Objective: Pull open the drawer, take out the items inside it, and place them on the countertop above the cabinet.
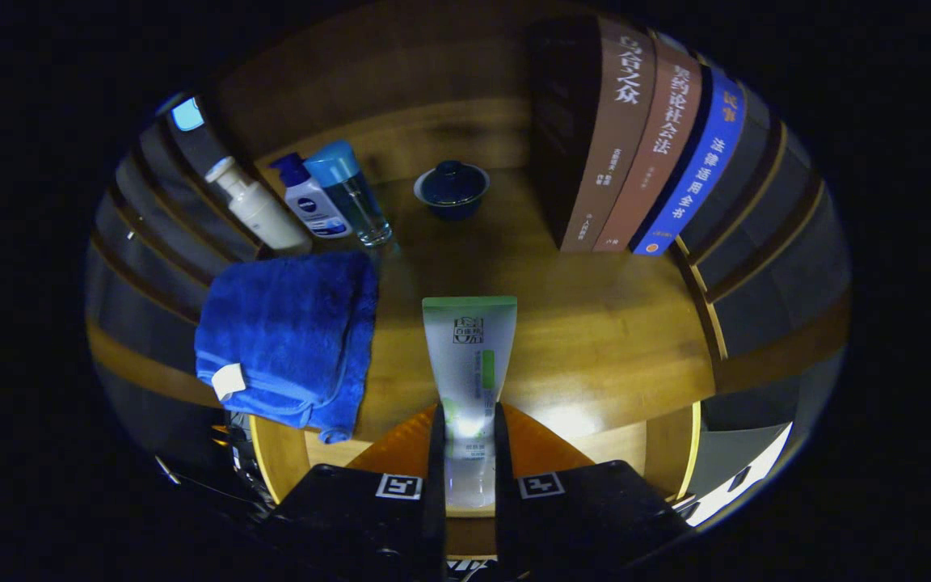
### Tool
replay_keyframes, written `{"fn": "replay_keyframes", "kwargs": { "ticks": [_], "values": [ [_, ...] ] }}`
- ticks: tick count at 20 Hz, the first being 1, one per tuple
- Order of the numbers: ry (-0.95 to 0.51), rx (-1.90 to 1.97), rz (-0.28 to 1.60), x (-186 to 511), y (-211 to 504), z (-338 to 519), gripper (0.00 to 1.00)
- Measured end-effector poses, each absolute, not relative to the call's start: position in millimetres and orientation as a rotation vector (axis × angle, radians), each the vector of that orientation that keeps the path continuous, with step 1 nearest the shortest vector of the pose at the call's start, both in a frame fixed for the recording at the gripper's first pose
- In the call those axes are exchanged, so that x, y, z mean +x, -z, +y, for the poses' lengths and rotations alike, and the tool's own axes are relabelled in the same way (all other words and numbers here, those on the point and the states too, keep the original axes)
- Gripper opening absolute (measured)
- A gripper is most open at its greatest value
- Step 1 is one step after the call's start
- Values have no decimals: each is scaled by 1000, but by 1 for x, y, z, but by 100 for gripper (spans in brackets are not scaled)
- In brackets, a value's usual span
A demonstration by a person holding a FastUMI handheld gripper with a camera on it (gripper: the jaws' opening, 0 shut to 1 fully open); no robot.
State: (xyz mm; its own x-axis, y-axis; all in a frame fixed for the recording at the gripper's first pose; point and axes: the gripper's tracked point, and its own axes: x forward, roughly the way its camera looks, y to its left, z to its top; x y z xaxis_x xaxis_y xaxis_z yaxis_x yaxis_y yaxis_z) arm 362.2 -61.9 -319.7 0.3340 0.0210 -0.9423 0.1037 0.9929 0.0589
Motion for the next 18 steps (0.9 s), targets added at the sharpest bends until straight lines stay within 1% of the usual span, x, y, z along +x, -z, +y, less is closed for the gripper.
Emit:
{"fn": "replay_keyframes", "kwargs": {
  "ticks": [5, 8, 9, 11, 12, 13, 15, 18],
  "values": [
    [85, 102, 1259, 391, 339, -69, 28],
    [88, 88, 1284, 396, 349, -67, 28],
    [75, 98, 1294, 398, 353, -64, 30],
    [65, 99, 1297, 398, 354, -60, 38],
    [57, 90, 1292, 399, 354, -59, 38],
    [53, 65, 1293, 398, 350, -60, 43],
    [56, 7, 1292, 395, 347, -67, 66],
    [32, 26, 1278, 389, 345, -61, 100]
  ]
}}
